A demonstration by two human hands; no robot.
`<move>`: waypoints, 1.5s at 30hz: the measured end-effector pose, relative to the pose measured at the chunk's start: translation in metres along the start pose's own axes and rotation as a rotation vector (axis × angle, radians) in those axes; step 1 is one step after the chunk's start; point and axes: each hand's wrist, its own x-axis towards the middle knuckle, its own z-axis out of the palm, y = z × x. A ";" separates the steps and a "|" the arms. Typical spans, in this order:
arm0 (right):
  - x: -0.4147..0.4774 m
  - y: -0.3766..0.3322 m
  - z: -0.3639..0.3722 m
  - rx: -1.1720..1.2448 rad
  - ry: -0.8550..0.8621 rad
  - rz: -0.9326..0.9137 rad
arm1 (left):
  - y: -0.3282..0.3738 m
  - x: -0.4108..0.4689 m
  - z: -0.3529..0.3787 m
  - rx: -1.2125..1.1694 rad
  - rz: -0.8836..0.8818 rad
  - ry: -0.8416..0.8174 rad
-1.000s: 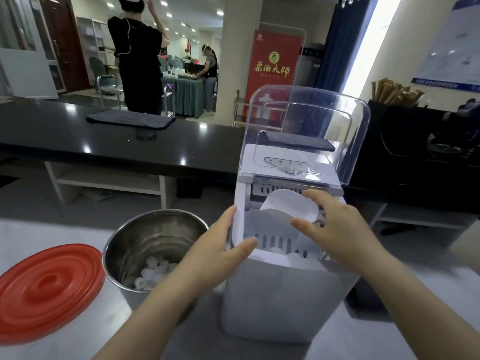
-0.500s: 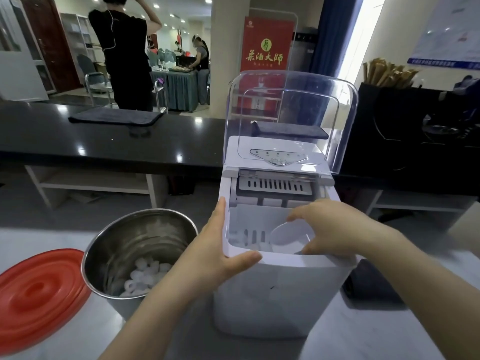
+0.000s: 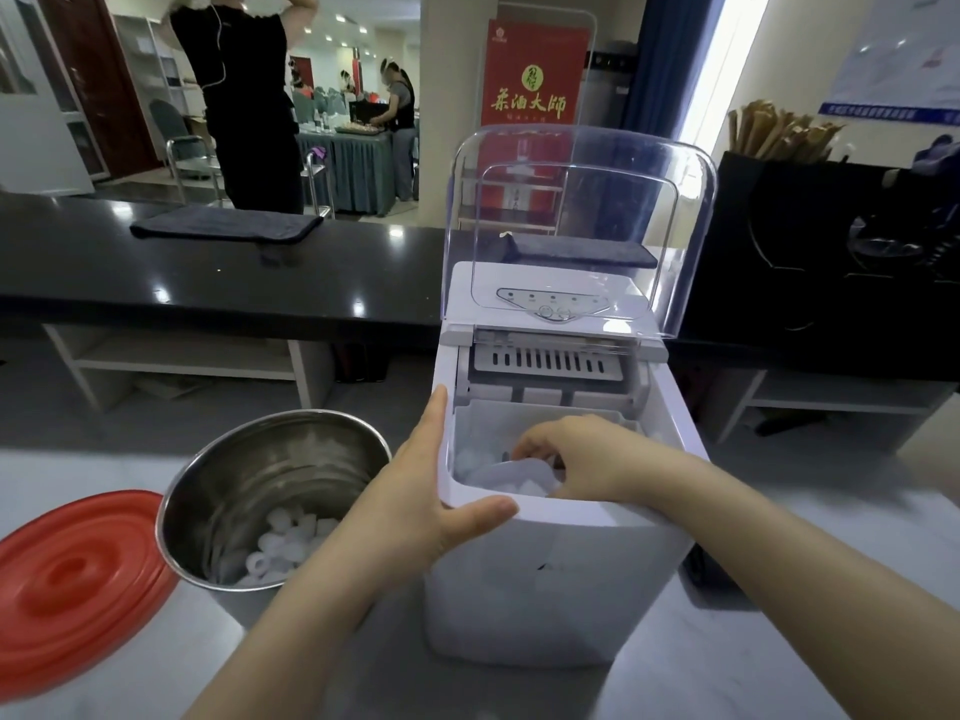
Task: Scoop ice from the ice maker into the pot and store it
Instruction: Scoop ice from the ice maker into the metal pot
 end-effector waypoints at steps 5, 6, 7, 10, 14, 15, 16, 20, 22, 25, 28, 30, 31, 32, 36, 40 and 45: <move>-0.001 0.003 0.001 0.144 0.051 0.005 | 0.000 0.000 0.000 0.008 -0.009 0.006; -0.002 0.004 0.001 0.165 0.061 0.006 | 0.000 0.000 0.000 0.009 -0.012 0.010; -0.003 0.004 0.001 0.186 0.073 0.008 | 0.000 0.000 0.000 0.012 -0.012 0.012; -0.007 0.006 -0.001 0.254 0.110 0.016 | 0.000 0.000 0.000 0.030 -0.011 0.011; -0.011 0.010 -0.003 0.356 0.108 0.021 | 0.002 0.000 0.000 0.028 -0.019 0.015; -0.012 0.010 -0.003 0.377 0.112 0.019 | 0.003 0.000 0.000 0.030 -0.020 0.014; -0.013 0.010 -0.004 0.393 0.120 0.014 | 0.004 0.000 0.001 0.030 -0.021 0.016; -0.017 0.006 -0.007 0.439 0.172 0.001 | 0.005 -0.002 0.001 0.021 -0.035 0.022; -0.019 0.006 -0.009 0.467 0.192 -0.005 | 0.006 -0.002 0.001 0.015 -0.037 0.023; -0.020 0.007 -0.008 0.481 0.224 -0.002 | 0.006 -0.004 0.001 0.009 -0.040 0.026; -0.022 0.010 -0.006 0.491 0.285 0.010 | 0.005 -0.004 0.002 -0.003 -0.041 0.025; -0.024 0.011 -0.005 0.539 0.332 0.009 | 0.005 -0.005 0.002 -0.017 -0.043 0.020; -0.025 0.011 -0.005 0.566 0.352 0.006 | 0.005 -0.005 0.002 -0.021 -0.043 0.020; -0.026 0.012 -0.005 0.589 0.371 0.008 | 0.006 -0.006 0.002 -0.019 -0.043 0.023; -0.029 0.009 -0.007 0.599 0.411 0.026 | 0.008 -0.007 0.001 0.010 -0.057 0.027; -0.037 0.003 -0.006 0.560 0.433 0.036 | 0.007 -0.008 0.000 0.021 -0.046 0.044; -0.052 -0.007 -0.010 0.483 0.484 0.073 | 0.003 -0.017 -0.007 0.045 0.010 0.073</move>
